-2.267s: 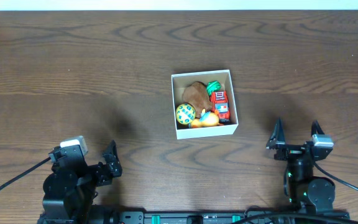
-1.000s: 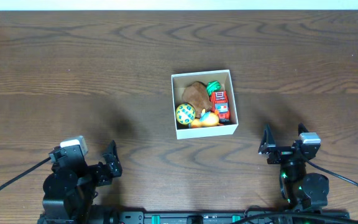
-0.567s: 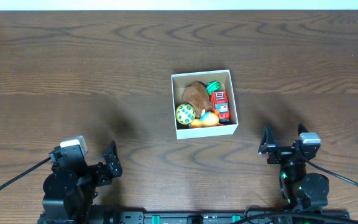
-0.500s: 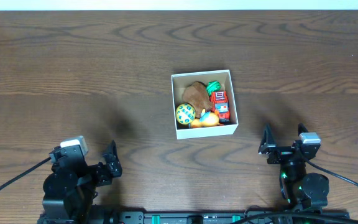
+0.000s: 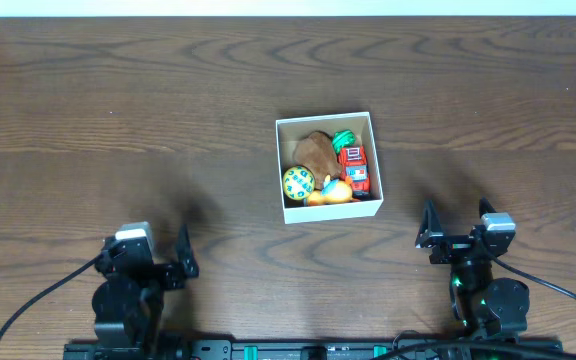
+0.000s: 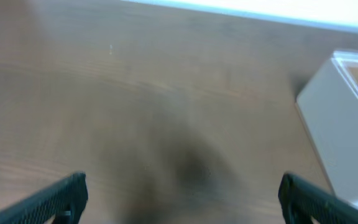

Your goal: Pack container

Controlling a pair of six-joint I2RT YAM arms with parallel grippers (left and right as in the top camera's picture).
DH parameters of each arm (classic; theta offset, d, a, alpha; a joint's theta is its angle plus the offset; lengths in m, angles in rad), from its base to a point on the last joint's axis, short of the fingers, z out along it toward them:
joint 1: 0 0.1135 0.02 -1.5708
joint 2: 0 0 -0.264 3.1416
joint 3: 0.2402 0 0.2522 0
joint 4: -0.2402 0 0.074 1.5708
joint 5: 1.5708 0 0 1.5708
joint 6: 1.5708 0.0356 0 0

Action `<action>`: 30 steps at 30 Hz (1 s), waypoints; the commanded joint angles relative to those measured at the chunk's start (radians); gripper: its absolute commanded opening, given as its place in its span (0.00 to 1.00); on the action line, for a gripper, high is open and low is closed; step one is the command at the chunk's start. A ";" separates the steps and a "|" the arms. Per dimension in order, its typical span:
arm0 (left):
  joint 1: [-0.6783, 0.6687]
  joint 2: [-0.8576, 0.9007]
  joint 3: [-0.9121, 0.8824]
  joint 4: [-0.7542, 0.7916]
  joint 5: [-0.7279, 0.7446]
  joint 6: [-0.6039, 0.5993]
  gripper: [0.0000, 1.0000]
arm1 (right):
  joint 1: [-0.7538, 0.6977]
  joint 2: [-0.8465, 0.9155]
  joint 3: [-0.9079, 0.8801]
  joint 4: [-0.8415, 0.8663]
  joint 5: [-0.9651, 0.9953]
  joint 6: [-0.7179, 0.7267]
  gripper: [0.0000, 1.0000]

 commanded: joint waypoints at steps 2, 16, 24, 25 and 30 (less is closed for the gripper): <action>0.005 -0.039 -0.118 0.231 -0.003 0.091 0.98 | -0.007 -0.006 -0.002 -0.005 -0.007 0.011 0.99; 0.006 -0.041 -0.311 0.517 0.050 0.172 0.98 | -0.007 -0.005 -0.002 -0.004 -0.006 0.010 0.99; 0.006 -0.039 -0.311 0.501 0.071 0.142 0.98 | -0.007 -0.005 -0.002 -0.004 -0.006 0.010 0.99; 0.006 -0.038 -0.311 0.501 0.071 0.142 0.98 | -0.007 -0.005 -0.002 -0.004 -0.006 0.010 0.99; 0.006 -0.037 -0.311 0.501 0.071 0.142 0.98 | -0.007 -0.005 -0.002 -0.004 -0.006 0.010 0.99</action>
